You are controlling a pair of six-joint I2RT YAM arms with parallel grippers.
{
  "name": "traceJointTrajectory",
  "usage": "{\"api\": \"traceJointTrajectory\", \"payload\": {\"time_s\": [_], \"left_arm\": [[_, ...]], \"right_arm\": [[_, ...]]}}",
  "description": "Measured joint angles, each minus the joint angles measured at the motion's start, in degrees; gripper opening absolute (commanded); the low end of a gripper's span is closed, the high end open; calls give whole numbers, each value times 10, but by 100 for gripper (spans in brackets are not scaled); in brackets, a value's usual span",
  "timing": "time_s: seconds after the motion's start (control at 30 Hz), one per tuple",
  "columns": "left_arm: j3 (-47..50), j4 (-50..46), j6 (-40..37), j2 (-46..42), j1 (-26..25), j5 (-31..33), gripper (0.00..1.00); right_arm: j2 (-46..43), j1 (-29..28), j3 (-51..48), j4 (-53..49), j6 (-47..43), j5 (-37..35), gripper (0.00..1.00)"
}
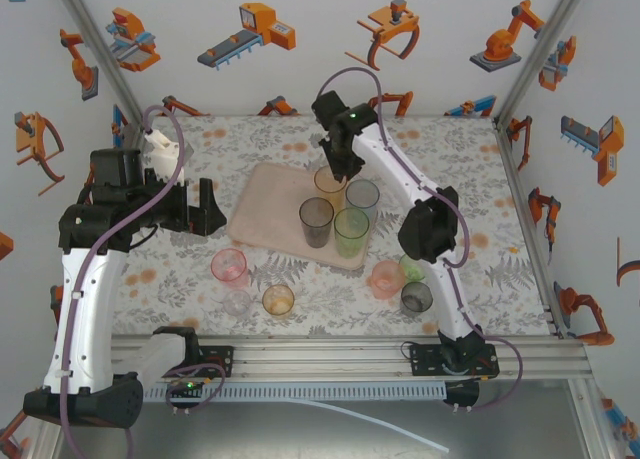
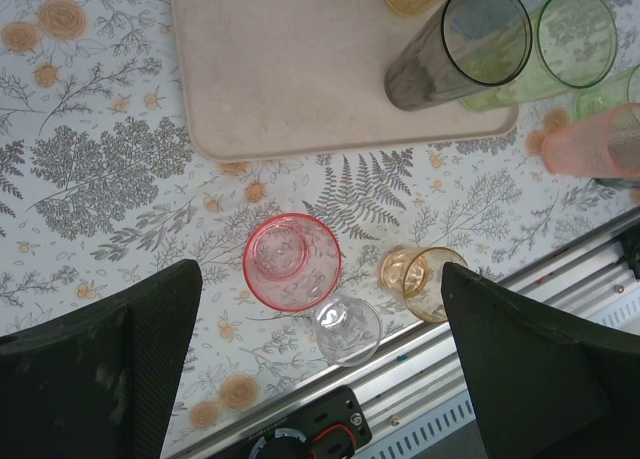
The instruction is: Place the glasses into the tray
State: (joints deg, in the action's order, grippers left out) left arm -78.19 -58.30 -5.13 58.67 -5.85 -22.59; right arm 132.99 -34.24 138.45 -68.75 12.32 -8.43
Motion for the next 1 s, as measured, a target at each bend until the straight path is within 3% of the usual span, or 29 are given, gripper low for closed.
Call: {"api": "traceJointTrajectory", "payload": {"time_s": [0.73,1.0], "left_arm": [[-1,0,-3,5,0,0,97],[-1,-10,-20,5,0,4,97]], "right_arm": [[-2,4,44,-49,-6,3,35],[-31,4,104,-71,-4,18,35]]}}
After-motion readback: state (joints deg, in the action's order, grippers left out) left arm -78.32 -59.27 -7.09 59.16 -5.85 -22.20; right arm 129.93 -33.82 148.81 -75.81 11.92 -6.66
